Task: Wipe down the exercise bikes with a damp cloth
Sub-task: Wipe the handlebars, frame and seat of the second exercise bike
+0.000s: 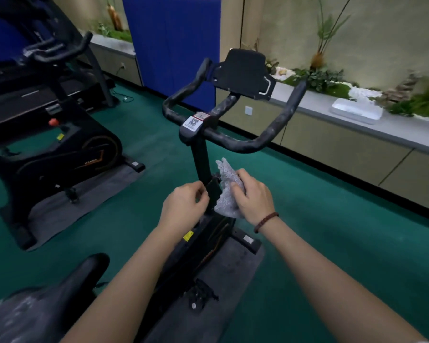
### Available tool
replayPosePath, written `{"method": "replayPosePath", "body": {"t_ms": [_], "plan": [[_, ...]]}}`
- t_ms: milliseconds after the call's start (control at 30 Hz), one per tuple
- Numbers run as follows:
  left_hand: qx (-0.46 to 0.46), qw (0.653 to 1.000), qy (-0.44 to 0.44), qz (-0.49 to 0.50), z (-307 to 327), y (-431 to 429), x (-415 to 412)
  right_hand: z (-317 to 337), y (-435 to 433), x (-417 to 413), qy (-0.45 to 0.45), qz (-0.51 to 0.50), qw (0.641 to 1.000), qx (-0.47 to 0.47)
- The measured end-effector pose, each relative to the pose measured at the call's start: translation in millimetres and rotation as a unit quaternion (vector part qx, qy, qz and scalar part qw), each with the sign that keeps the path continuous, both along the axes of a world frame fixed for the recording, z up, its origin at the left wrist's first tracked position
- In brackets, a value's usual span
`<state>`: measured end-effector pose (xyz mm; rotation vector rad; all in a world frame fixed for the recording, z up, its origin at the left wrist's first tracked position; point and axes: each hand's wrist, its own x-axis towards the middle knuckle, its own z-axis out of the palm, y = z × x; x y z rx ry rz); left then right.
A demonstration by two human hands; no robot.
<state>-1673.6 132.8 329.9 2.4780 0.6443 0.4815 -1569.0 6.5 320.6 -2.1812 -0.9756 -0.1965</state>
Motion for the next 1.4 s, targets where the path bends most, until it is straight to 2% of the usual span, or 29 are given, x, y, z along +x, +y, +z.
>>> {"method": "replayPosePath", "body": {"t_ms": [167, 267, 367, 433, 500, 600, 667, 733, 800, 867, 933, 1033, 1100, 1167, 1233, 1300, 1333, 1400], "plan": [[-0.003, 0.999, -0.03, 0.02, 2, 55, 45, 16, 46, 38, -0.047, 0.005, 0.996, 0.072], [-0.005, 0.997, -0.065, 0.033, 17, 95, 77, 44, 73, 62, -0.071, -0.024, 0.991, 0.113], [-0.008, 0.995, -0.094, 0.023, 31, 127, 106, 68, 98, 80, -0.138, -0.077, 0.981, 0.117], [-0.011, 0.993, -0.113, 0.02, 38, 141, 123, 72, 117, 89, -0.173, -0.118, 0.976, 0.057], [-0.015, 0.991, -0.13, 0.016, 41, 151, 138, 56, 138, 96, -0.142, -0.147, 0.974, -0.1], [-0.025, 0.99, -0.141, 0.007, 34, 161, 154, 17, 159, 94, -0.124, -0.186, 0.923, -0.313], [-0.016, 0.989, -0.15, -0.009, 27, 166, 162, 8, 171, 97, -0.158, -0.224, 0.9, -0.338], [0.003, 0.985, -0.171, -0.032, 20, 169, 171, 13, 180, 105, -0.173, -0.227, 0.9, -0.328], [0.02, 0.981, -0.185, -0.052, 16, 170, 181, 23, 181, 110, -0.146, -0.216, 0.908, -0.328], [0.038, 0.979, -0.189, -0.069, 17, 170, 192, 27, 180, 117, -0.128, -0.159, 0.927, -0.315], [0.058, 0.976, -0.191, -0.082, 20, 170, 204, 34, 181, 130, -0.031, -0.125, 0.943, -0.305], [0.073, 0.978, -0.172, -0.093, 22, 166, 222, 43, 184, 151, 0.127, -0.093, 0.937, -0.312], [0.085, 0.978, -0.161, -0.101, 19, 163, 229, 43, 182, 156, 0.165, -0.07, 0.935, -0.306], [0.09, 0.978, -0.151, -0.11, 16, 162, 232, 45, 177, 150, 0.113, -0.067, 0.941, -0.311], [0.083, 0.979, -0.146, -0.116, 16, 163, 233, 42, 172, 140, 0.013, -0.087, 0.95, -0.298], [0.083, 0.979, -0.141, -0.119, 16, 163, 232, 37, 170, 127, -0.092, -0.116, 0.929, -0.339], [0.086, 0.979, -0.137, -0.121, 16, 163, 231, 34, 170, 121, -0.119, -0.155, 0.912, -0.361], [0.088, 0.98, -0.129, -0.121, 17, 161, 229, 31, 170, 117, -0.138, -0.199, 0.904, -0.353]]}}
